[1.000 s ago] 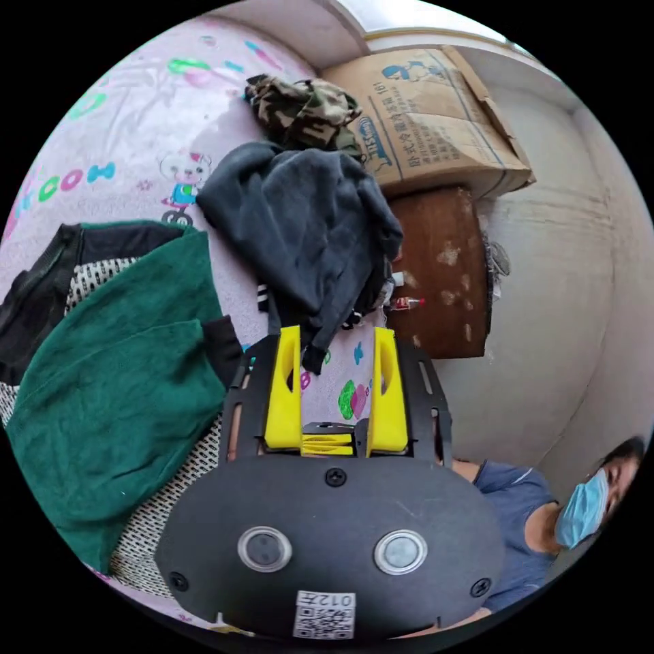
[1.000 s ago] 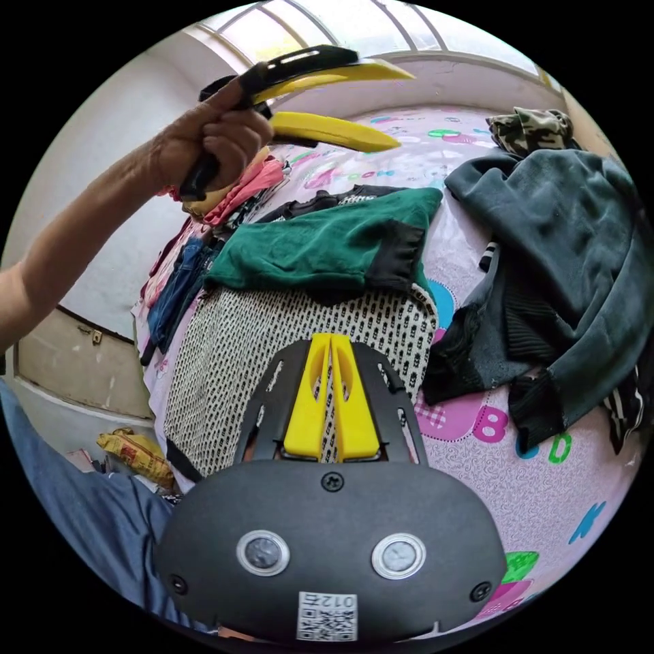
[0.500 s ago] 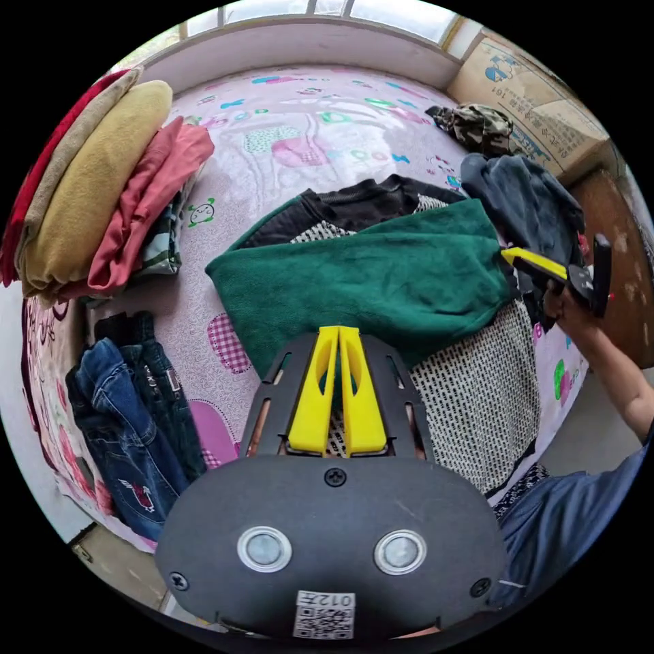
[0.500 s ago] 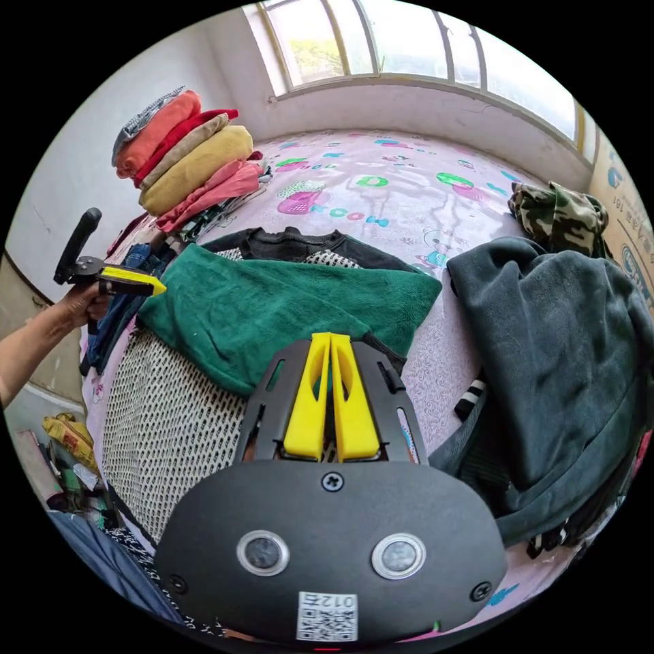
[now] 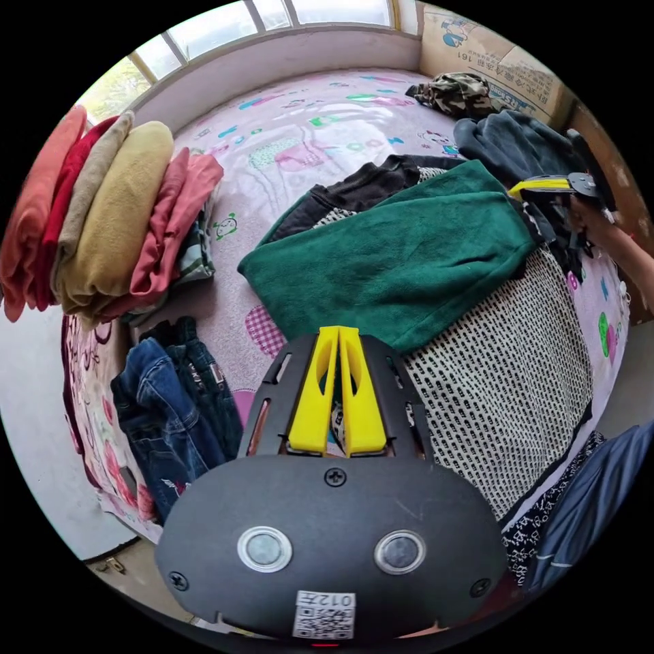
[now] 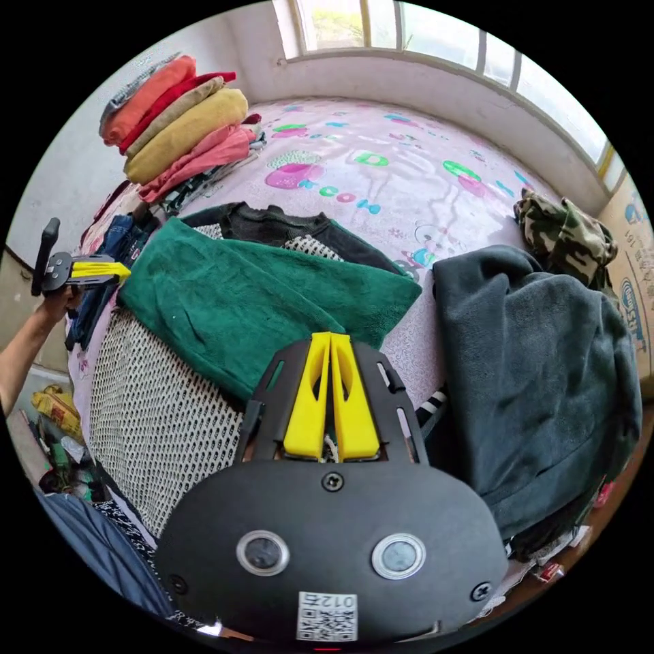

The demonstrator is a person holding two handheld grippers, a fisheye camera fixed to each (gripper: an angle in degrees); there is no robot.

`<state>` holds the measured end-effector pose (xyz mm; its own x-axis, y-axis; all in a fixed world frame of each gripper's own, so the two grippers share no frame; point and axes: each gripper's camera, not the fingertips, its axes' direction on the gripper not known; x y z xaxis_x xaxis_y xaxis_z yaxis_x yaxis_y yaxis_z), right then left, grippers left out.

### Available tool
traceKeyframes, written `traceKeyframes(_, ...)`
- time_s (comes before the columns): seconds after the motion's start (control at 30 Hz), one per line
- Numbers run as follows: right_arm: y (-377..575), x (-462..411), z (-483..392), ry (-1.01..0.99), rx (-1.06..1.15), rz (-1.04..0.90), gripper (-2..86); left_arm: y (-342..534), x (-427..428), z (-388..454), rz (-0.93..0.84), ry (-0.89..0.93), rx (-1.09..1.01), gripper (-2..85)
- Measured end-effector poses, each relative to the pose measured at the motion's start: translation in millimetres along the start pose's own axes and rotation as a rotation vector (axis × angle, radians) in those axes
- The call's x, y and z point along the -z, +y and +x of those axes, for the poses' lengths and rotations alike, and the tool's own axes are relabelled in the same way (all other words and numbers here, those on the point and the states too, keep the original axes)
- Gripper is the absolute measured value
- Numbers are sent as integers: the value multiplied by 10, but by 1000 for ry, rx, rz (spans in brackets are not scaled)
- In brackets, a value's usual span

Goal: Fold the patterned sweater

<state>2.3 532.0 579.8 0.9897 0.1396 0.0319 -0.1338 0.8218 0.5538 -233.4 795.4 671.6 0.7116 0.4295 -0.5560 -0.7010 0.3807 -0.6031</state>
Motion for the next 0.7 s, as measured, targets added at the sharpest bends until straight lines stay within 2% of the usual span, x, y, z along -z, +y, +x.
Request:
traceKeyframes(0.13,129,31,-342,-124,99,-6,-1,194,-154,47,-18,26,-11,-1)
traceKeyframes(0.2,169,-153,-456,-61,111,-76,-1,268,-442,55,-103,19,-2,-1)
traceKeyframes(0.27,199,-306,-439,1,104,-144,-1,329,-589,20,-103,26,29,-1)
traceKeyframes(0.43,130,-300,-461,-12,60,-177,-2,384,-701,-85,-101,37,46,-1)
traceKeyframes(0.53,131,-36,-727,158,119,-114,-2,558,-547,-142,-64,-54,87,-1)
traceKeyframes(0.6,171,153,-972,83,210,-39,-2,717,-457,-104,1,-14,63,-1)
traceKeyframes(0.7,88,106,-1157,17,242,-56,-2,708,-566,-23,19,-35,8,-1)
